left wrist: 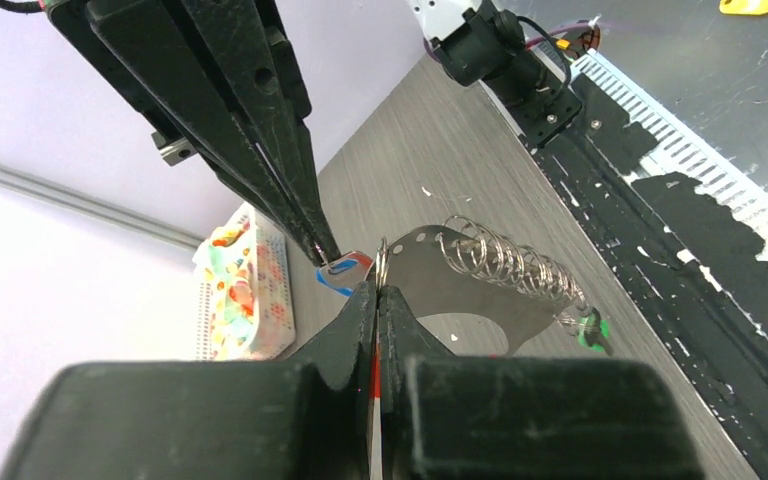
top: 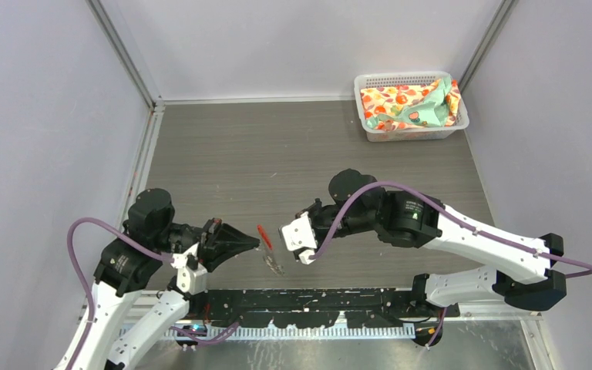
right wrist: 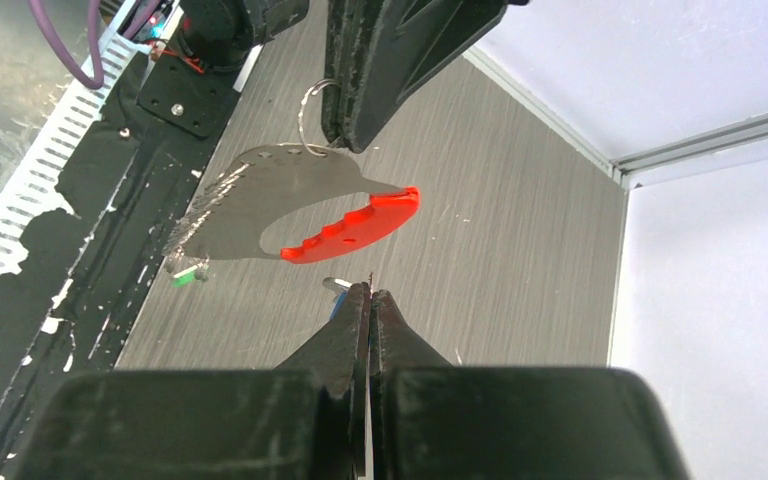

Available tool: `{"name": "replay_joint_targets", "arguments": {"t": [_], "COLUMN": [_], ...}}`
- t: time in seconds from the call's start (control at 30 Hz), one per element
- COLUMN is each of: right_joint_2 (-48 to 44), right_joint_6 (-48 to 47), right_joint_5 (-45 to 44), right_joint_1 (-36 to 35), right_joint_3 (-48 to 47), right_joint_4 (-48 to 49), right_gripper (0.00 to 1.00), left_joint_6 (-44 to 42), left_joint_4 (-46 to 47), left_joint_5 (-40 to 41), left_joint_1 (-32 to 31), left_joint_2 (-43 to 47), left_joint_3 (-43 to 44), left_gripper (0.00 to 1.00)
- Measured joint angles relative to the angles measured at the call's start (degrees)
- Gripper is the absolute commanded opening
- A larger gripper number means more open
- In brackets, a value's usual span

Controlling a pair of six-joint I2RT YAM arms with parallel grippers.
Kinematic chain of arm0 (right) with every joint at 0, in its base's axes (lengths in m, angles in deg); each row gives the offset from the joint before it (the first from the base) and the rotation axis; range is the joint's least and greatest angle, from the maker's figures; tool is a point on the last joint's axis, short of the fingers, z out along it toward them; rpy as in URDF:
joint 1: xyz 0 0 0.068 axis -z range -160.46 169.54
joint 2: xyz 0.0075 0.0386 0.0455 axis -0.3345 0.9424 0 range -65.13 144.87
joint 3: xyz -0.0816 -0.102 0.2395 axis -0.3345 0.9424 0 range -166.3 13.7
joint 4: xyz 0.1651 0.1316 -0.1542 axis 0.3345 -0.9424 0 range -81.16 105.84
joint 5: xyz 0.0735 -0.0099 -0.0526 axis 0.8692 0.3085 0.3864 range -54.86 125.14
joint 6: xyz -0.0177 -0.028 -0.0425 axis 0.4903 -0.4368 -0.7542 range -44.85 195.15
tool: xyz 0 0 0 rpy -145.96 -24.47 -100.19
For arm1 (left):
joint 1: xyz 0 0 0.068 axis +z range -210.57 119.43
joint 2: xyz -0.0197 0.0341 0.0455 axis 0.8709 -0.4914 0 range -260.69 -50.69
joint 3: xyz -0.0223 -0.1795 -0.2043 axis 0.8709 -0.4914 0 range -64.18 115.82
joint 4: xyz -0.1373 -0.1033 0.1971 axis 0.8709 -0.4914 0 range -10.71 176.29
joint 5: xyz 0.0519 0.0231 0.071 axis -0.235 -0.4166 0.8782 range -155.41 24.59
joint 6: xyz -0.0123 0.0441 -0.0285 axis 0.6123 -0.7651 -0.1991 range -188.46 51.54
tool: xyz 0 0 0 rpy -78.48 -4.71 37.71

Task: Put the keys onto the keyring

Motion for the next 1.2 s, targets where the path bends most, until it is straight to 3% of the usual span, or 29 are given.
{"name": "replay_joint_targets", "arguments": {"t": [0.33, 0.57, 0.8, 0.93, 1.2], "right_joint_2": [0.13, 2.19, 3.54, 0.59, 2.29], "right_joint_6": [-2.64, -3.08, -1.14, 6.4, 35.5], "right_joint_5": [0.44, 1.6, 0.63, -1.36, -1.05], "right_joint_1": [-0.2, -0.37, -0.37, 1.95, 13.6], "right_joint_3": [-6.25, -8.83, -8.22, 1.42, 28.81], "right_joint_4": [-4.09, -8.35, -9.6, -1.9, 15.17], "right_gripper": [0.01, 0.01, 0.01, 0.01, 0.01], "left_joint_6": [-19.45, -31.71, -38.14, -38.6, -32.72], "left_joint_4": [-14.58, -26.93, -36.76, -38.12, -37.0], "left_joint_5": [-0.26, 5.25, 9.51, 11.5, 14.97], "left_joint_1": [0.0, -0.04, -0.07, -0.13, -0.17], "left_joint_2": [-4.44, -9.7, -14.67, -14.16, -12.94], "left_joint_3": [4.13, 8.72, 14.21, 13.05, 8.09], "left_gripper": [0.0, 0.0, 0.0, 0.0, 0.0]}}
